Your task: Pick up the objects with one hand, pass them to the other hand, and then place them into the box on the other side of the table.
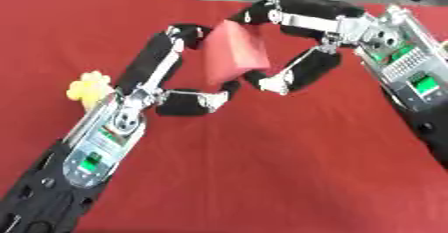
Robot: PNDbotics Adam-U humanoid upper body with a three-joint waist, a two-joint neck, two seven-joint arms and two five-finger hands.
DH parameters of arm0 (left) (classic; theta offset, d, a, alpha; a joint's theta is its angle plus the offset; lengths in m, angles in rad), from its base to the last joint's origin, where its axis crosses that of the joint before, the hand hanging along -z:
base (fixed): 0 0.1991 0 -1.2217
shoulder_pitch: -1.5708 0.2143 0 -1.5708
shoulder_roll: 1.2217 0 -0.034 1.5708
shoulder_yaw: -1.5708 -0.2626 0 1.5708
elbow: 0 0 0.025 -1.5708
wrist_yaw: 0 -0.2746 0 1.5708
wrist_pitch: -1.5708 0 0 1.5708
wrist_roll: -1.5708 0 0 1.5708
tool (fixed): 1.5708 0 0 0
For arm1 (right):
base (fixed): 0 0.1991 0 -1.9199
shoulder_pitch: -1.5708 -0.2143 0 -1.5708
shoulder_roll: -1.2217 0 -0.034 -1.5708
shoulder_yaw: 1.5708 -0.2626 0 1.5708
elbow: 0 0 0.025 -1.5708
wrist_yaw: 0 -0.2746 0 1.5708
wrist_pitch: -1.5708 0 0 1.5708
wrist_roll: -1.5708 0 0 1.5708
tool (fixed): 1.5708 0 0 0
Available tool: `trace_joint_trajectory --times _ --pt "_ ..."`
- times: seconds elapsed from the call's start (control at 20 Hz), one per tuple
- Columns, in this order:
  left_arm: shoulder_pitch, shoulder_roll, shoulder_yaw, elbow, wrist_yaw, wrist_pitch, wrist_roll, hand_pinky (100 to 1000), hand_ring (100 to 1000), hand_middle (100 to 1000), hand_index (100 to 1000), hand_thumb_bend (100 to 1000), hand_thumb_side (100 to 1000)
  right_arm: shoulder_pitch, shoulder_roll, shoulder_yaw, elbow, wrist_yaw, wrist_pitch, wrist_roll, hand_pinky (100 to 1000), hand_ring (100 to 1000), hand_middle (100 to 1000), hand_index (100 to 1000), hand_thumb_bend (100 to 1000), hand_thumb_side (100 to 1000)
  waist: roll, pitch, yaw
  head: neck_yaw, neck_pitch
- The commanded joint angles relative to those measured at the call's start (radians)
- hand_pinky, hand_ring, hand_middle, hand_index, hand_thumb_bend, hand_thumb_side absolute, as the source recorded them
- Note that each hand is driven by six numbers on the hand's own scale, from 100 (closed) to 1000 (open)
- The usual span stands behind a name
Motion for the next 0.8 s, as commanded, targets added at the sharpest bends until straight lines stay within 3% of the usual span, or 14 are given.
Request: trace_joint_trajectory --times 0.05,0.8 --pt "-0.011 0.006 0.020 -0.008 -0.004 0.009 0.013 719 664 564 812 234 363 -0.007 -0.017 -0.006 -0.034 -0.022 0.006 0.006 867 834 362 536 100 214 0.003 -0.020 -0.002 0.004 -0.005" --pt "0.015 0.031 0.047 0.000 -0.005 0.023 0.040 729 681 585 816 239 388 0.041 -0.074 -0.105 -0.147 -0.157 0.100 0.000 879 854 363 542 100 184 0.007 -0.019 -0.013 0.011 -0.022"
